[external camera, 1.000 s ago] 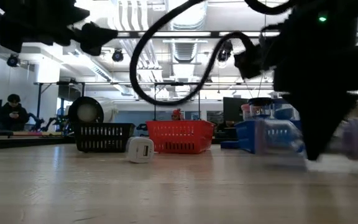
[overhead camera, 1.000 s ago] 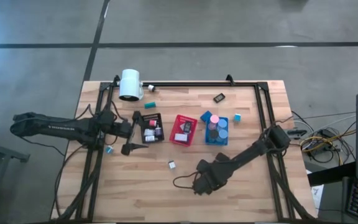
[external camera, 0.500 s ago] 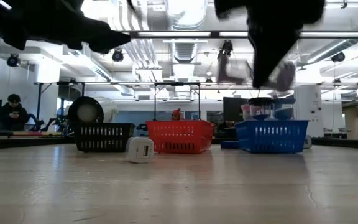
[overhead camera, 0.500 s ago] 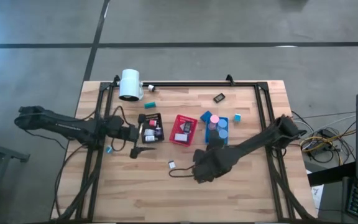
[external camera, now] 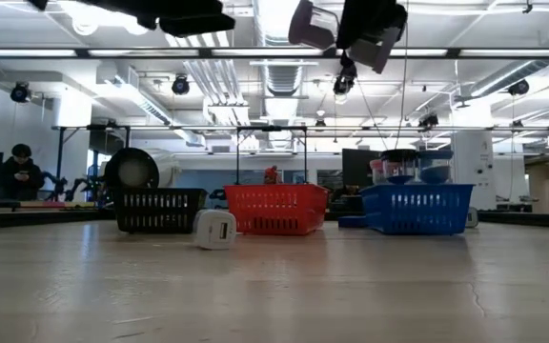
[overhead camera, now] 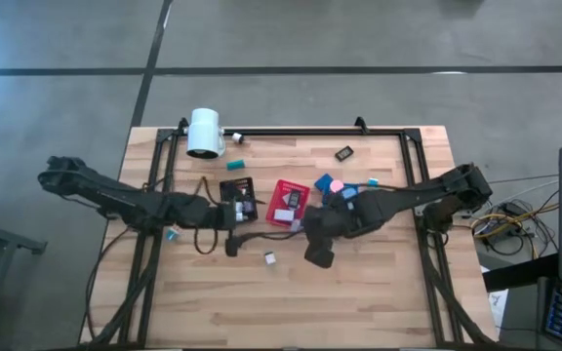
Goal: Pick & Place Office items
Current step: Put the purple hourglass into the blue bin
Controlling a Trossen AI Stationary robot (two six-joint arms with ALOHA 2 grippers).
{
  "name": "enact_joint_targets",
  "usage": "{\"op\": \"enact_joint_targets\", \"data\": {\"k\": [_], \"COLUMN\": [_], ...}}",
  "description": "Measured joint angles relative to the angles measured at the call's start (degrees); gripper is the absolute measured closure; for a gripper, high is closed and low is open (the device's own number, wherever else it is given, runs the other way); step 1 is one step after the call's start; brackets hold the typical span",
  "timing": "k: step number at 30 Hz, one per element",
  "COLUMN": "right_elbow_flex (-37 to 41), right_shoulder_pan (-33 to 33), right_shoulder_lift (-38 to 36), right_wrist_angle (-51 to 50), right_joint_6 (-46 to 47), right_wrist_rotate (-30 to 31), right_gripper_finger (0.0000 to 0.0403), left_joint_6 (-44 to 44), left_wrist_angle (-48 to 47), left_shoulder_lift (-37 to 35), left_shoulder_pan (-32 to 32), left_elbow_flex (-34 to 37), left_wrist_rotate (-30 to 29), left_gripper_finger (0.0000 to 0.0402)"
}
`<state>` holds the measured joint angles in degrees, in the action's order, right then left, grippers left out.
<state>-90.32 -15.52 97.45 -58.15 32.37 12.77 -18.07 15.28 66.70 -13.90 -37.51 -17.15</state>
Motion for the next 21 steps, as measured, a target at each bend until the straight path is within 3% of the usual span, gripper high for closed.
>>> {"op": "enact_joint_targets", "data": {"k": [4,21], "right_elbow_flex": [-1.6,-7.5], "right_shoulder_pan": [1.6,2.1], "right_shoulder_lift": [0.4,1.4], "right_wrist_angle": [-0.6,-3.0], "right_joint_6": [-2.8,-7.5], "right_wrist_rotate": [-3.6,-3.8], "right_gripper_finger": [0.0247,0.0247], "left_joint_6": [3.3,0.3], "left_wrist_angle": [-8.7,-5.1], "left_shoulder_lift": [4.3,15.3], "left_shoulder_pan": [-0.4,-0.5], "left_elbow_flex": [-7.6,-16.8], "left_wrist_rotate": [0.0,0.8], "left_gripper_finger": [0.0004,0.0002]}}
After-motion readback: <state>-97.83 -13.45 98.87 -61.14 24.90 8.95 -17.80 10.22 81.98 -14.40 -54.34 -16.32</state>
